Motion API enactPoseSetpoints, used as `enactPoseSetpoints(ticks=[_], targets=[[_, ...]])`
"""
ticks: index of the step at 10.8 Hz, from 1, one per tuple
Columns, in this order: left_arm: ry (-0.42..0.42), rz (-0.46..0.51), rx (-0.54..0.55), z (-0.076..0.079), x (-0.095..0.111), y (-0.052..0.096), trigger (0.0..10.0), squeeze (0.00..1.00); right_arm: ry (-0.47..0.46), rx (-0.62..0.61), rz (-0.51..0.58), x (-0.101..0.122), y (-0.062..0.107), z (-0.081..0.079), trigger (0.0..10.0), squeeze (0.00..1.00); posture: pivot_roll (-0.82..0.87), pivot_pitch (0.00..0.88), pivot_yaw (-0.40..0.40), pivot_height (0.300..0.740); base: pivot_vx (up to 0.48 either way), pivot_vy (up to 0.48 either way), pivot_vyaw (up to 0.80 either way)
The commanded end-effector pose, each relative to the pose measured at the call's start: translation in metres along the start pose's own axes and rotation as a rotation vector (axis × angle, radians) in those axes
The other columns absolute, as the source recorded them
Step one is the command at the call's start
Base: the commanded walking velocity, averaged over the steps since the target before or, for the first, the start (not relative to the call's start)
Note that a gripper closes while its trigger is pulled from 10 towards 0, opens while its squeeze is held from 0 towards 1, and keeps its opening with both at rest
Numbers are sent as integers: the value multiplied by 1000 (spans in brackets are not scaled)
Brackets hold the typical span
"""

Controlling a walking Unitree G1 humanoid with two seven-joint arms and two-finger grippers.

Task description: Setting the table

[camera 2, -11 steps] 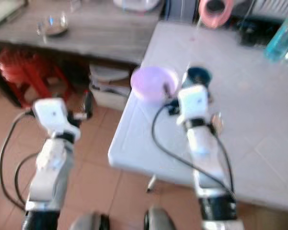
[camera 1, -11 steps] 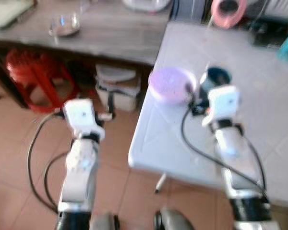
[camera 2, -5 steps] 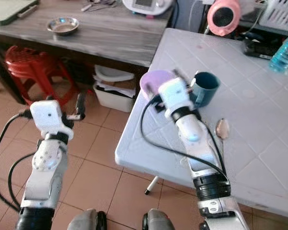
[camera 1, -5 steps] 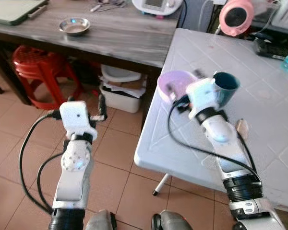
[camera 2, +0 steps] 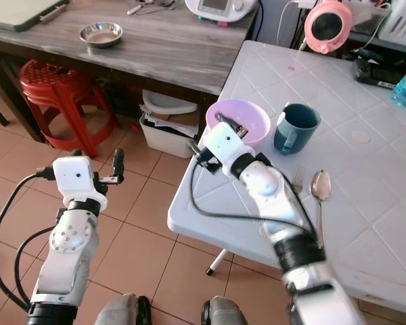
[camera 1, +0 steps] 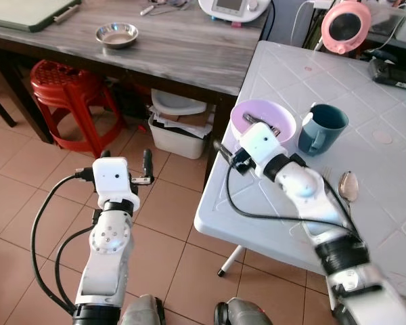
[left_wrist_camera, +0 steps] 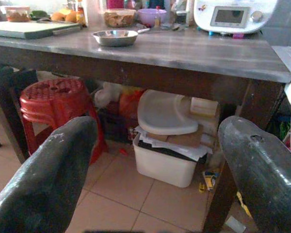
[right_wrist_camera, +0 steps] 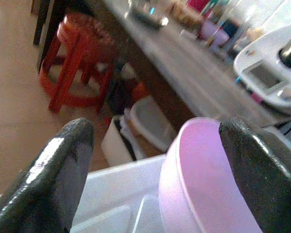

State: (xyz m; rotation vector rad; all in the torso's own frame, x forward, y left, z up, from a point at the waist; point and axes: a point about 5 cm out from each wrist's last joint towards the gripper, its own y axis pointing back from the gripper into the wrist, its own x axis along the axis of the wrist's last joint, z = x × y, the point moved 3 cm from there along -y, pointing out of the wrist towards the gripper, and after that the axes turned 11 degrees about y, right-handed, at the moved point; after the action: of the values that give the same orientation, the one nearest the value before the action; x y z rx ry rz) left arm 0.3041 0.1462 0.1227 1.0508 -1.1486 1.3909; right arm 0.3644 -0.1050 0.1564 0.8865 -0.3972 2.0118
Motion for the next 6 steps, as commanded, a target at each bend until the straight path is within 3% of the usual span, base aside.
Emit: enactPoseSetpoints(ticks=[1,3,6], targets=[[-10,-37,-2,0,-8,2,10000,0,12,35,-25,-4,-2,1,10000,0,-16,96,-24,740,0,0,0],[-2,-48,-9,4,-11,2,10000,0,8,65,-78,-14,-10,7,10000,0,-20,101,-27,740,0,0,0],[-1,-62,-16,6,-13,3,10000,0,-79,113,-127,-21,-16,10,10000,0,-23,104,-31,740,0,0,0]])
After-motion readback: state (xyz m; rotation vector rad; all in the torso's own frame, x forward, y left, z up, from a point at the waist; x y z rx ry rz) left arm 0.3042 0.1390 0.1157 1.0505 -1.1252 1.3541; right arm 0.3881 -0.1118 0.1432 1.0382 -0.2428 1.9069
